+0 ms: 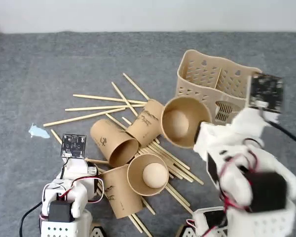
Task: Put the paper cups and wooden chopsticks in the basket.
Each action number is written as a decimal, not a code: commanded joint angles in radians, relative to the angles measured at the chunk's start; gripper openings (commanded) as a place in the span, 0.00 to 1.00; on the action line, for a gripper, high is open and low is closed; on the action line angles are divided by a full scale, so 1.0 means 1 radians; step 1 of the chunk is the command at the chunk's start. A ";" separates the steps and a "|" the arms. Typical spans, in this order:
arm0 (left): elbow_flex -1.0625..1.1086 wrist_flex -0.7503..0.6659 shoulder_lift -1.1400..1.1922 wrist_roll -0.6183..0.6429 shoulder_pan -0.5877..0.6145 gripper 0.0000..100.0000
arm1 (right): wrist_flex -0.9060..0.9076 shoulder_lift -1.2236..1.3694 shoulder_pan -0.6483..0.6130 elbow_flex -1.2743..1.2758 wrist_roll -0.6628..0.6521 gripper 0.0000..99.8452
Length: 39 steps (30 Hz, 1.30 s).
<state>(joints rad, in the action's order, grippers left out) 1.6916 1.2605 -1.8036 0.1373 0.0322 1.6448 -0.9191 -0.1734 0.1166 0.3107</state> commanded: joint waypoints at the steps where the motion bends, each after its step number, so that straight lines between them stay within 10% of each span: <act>1: -0.008 0.003 -0.017 0.011 -0.002 0.01 | 0.007 0.013 0.004 -0.209 -0.060 0.01; 18: -0.008 0.003 -0.017 0.011 -0.002 0.01 | 0.005 0.588 0.446 -0.566 -0.117 0.01; 39: -0.008 0.003 -0.017 0.011 -0.002 0.01 | -0.162 0.717 0.501 -0.566 -0.112 0.01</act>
<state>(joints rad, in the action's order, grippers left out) 1.6916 1.2605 -1.8036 0.1373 0.0338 1.5113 -0.1949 0.3161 -0.4143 0.2048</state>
